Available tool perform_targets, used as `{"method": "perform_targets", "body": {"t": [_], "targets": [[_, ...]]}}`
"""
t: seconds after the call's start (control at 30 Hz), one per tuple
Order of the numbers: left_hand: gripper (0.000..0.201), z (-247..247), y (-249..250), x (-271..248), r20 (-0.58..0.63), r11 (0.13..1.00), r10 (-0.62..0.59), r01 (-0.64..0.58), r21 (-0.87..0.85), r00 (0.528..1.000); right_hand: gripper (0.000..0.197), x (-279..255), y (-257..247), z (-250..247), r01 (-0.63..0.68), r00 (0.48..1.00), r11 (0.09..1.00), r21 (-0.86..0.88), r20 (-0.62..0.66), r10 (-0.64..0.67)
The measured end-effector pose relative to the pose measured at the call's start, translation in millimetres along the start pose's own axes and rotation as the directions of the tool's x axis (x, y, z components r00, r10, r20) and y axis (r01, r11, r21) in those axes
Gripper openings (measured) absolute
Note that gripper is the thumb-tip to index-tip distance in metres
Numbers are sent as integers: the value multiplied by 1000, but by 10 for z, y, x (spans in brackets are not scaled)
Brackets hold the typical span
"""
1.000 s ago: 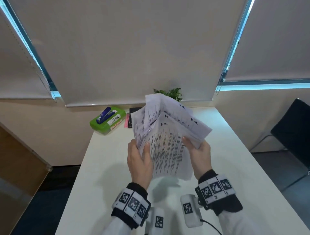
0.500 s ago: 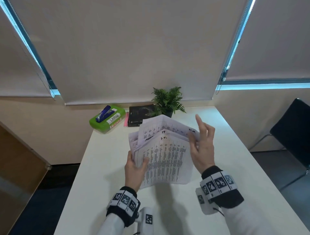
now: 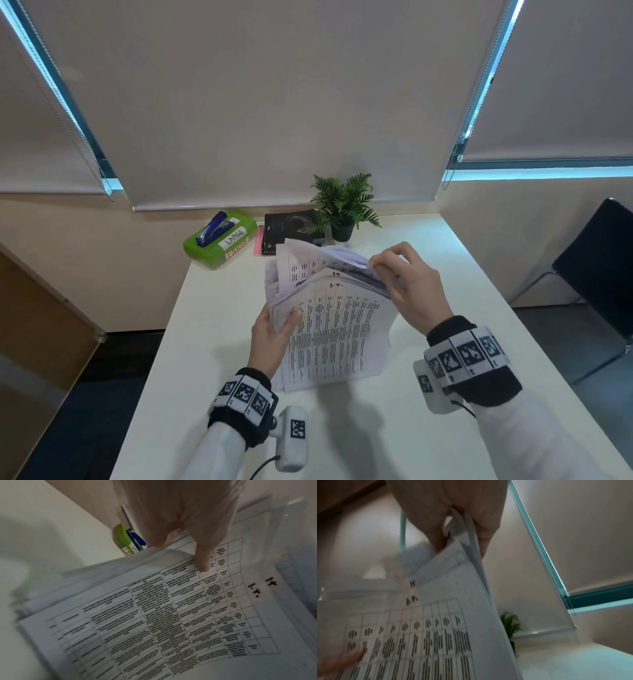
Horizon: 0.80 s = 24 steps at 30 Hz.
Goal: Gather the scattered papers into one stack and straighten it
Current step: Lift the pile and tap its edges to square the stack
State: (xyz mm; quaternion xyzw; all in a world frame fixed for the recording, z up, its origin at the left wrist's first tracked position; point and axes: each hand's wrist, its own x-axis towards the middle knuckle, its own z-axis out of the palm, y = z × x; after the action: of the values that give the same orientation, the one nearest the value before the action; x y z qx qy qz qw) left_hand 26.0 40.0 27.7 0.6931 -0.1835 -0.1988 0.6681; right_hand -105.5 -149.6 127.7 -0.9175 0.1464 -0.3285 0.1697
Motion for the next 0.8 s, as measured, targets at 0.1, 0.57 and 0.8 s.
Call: {"method": "perform_targets", "body": {"t": [0.1, 0.57, 0.8], "targets": [[70, -13, -10, -9, -3, 1000, -4, 4, -9, 1000, 8, 52, -67, -57, -34, 994, 998, -62, 99, 40], [44, -67, 1221, 332, 529, 871, 30, -282, 402, 848, 21, 220, 3, -448, -569, 710, 761, 311, 652, 264], [52, 187, 1061, 480, 548, 626, -179, -335, 704, 817, 29, -444, 414, -105, -797, 600, 422, 432, 652, 464]]}}
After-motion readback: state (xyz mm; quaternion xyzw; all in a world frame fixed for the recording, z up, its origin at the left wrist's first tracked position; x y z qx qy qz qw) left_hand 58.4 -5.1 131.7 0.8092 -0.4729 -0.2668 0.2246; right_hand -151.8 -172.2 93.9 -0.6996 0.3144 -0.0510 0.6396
